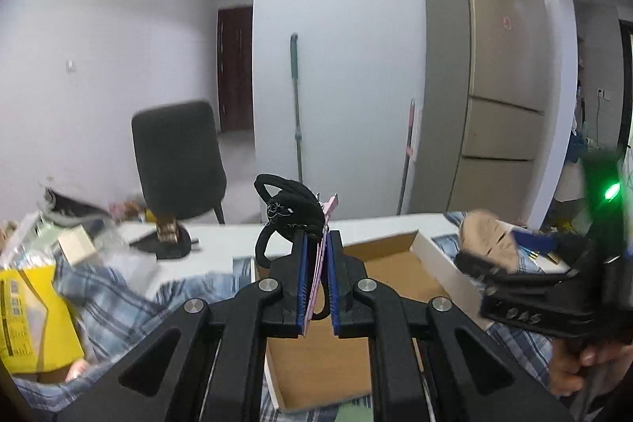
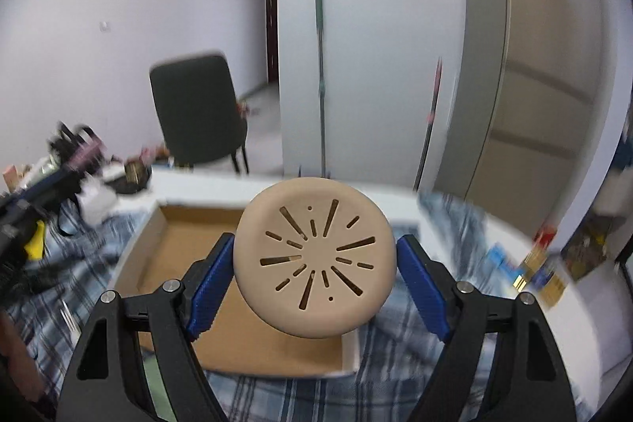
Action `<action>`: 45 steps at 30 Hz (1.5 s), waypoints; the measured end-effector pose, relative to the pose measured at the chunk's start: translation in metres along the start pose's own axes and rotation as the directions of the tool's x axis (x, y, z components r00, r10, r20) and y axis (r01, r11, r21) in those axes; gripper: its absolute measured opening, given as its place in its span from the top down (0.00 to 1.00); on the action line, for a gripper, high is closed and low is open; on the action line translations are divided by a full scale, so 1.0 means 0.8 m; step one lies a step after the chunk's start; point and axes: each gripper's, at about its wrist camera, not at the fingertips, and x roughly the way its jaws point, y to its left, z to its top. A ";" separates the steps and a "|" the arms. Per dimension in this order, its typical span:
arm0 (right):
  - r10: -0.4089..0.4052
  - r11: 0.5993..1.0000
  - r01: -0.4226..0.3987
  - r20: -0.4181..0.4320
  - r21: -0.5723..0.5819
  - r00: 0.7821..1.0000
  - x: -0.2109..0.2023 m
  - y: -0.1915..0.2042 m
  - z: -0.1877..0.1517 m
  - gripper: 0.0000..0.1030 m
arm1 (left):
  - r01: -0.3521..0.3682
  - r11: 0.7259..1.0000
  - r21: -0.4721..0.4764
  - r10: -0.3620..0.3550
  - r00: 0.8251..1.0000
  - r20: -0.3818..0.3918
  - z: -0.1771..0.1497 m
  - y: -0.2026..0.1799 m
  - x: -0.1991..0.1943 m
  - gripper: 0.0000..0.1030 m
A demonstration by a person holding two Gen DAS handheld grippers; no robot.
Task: Organize soft objects
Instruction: 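Carry the sponge and cable into the cardboard box and open both grippers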
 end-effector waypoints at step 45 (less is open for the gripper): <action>0.190 0.981 -0.192 -0.212 0.009 0.959 0.068 0.023 -0.055 0.08 | 0.048 0.998 0.049 -0.037 0.979 -0.198 -0.055 -0.014 0.047 0.90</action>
